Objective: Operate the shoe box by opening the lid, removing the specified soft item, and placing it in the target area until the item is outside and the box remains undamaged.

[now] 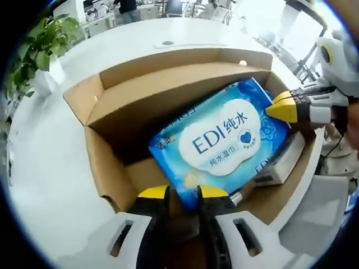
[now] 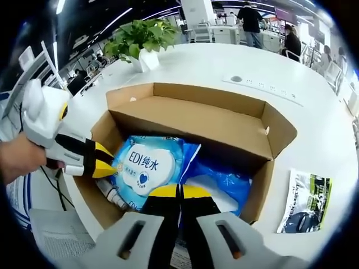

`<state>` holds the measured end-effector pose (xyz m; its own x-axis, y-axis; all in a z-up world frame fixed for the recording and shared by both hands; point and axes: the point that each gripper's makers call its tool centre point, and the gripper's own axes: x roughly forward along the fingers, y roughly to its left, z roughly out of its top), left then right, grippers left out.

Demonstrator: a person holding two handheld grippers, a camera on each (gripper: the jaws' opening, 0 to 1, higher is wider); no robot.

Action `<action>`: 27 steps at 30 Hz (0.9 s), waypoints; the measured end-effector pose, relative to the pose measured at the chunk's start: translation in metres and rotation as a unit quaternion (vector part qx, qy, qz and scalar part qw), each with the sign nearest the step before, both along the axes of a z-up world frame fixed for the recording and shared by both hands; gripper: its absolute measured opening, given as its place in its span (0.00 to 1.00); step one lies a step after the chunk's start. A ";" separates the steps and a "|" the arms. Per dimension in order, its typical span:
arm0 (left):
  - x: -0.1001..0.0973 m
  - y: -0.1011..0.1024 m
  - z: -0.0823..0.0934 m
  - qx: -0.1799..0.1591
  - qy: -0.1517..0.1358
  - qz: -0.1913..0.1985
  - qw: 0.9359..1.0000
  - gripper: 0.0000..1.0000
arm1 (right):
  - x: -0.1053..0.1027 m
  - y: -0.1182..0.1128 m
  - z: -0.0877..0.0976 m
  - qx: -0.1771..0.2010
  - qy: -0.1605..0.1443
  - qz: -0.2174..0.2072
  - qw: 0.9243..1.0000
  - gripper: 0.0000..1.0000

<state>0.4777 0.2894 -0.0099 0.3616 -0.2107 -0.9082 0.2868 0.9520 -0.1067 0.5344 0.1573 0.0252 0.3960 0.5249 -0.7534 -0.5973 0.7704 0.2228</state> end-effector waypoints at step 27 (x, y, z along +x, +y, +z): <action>0.002 -0.013 -0.010 -0.017 0.007 0.014 1.000 0.00 | -0.003 -0.007 0.000 0.007 0.001 -0.014 1.000 0.00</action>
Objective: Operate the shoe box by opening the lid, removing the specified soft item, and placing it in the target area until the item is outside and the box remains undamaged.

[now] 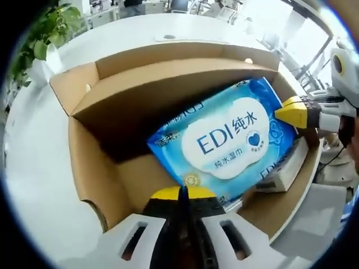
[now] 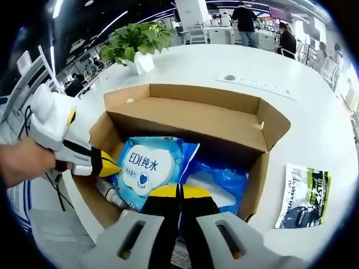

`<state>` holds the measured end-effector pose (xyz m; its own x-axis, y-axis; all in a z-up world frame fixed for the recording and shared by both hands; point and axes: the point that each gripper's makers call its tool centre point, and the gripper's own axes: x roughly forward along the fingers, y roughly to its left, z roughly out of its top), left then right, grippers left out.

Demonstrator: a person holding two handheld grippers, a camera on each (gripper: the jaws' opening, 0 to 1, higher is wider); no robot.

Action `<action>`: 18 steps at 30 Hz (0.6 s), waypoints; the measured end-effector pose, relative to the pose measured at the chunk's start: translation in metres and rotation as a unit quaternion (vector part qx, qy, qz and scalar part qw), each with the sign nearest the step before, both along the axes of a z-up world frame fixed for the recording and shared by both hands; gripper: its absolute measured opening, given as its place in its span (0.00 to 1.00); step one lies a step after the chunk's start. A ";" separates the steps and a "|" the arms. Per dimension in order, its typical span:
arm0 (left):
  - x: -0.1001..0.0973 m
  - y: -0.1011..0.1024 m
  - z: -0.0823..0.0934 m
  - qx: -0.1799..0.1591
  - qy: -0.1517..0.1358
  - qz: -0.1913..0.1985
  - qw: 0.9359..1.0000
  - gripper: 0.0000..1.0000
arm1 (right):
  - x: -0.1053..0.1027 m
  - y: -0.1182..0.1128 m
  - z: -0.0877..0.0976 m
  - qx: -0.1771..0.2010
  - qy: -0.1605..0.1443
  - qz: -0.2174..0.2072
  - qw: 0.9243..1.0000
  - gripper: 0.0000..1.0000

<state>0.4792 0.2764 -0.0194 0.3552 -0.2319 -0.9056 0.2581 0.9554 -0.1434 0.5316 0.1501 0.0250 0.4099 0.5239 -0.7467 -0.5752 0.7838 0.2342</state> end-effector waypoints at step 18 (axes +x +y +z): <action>0.006 0.011 0.030 -0.028 -0.037 0.014 0.999 0.00 | 0.001 -0.001 0.015 0.009 -0.004 -0.005 1.000 0.00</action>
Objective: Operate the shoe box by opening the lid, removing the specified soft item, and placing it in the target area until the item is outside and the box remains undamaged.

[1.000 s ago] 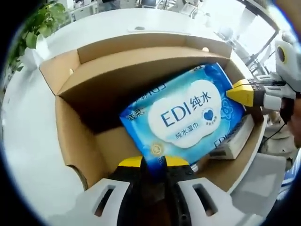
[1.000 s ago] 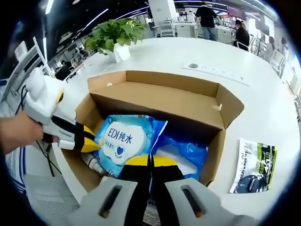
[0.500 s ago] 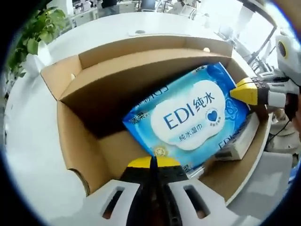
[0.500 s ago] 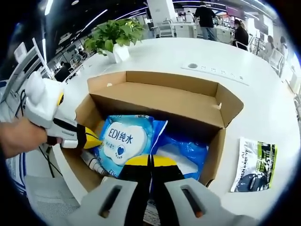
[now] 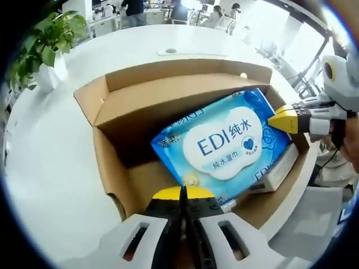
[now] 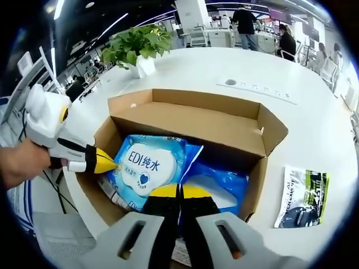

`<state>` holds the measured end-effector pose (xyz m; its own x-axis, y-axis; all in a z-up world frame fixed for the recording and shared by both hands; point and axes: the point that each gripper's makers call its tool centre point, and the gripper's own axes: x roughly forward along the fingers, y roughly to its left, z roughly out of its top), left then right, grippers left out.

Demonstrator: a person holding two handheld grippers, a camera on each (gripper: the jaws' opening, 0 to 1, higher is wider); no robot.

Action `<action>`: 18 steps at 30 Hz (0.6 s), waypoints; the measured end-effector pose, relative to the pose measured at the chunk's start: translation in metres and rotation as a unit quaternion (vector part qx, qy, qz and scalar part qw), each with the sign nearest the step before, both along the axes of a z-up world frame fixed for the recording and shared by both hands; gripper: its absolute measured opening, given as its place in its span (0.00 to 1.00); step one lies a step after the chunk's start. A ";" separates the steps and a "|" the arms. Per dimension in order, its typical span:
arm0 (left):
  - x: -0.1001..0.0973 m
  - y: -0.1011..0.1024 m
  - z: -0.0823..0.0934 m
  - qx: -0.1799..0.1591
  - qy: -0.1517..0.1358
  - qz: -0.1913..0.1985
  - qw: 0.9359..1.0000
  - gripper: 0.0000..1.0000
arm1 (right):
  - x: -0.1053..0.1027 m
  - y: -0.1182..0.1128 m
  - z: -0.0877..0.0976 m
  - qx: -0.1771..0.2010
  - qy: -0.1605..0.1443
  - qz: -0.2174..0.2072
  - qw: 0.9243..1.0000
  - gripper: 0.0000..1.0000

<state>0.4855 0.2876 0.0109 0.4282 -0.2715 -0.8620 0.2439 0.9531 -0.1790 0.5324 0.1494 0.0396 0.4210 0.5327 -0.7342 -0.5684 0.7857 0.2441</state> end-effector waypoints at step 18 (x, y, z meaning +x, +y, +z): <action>0.003 -0.013 0.074 -0.046 -0.060 0.007 0.997 0.00 | 0.001 -0.017 0.041 0.020 -0.012 -0.024 0.999 0.00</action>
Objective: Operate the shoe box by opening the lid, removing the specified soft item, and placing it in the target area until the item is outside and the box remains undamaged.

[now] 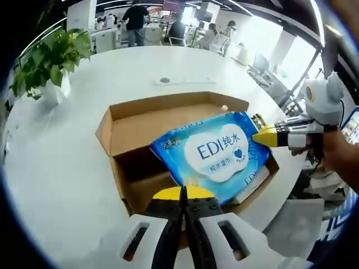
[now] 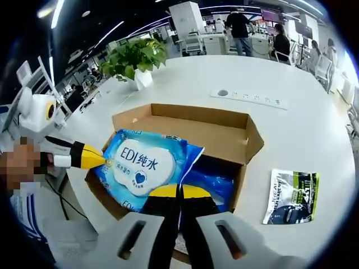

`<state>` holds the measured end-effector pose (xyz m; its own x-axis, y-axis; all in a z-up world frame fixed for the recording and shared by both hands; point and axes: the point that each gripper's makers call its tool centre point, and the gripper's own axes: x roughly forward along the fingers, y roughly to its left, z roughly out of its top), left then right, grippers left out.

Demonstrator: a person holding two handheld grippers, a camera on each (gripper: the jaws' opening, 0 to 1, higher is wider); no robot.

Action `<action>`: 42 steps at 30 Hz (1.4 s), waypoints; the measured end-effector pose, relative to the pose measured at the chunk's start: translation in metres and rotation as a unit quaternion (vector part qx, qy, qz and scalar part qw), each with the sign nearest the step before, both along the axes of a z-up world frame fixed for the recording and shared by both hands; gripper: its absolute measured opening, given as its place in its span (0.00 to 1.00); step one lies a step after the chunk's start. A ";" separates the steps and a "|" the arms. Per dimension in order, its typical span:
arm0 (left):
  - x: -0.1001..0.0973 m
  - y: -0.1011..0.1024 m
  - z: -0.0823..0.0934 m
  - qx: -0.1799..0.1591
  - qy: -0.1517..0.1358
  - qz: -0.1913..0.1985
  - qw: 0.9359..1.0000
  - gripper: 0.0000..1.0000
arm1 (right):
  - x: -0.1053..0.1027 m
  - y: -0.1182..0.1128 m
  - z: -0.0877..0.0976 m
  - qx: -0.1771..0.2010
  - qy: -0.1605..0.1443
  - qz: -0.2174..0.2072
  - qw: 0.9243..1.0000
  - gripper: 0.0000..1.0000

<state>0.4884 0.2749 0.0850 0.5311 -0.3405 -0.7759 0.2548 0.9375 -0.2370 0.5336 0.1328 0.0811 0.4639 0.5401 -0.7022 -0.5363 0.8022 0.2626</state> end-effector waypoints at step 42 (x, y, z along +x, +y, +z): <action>0.033 -0.158 0.041 -0.035 -0.028 -0.101 0.994 0.00 | 0.012 -0.152 0.035 -0.037 -0.031 -0.086 0.995 0.00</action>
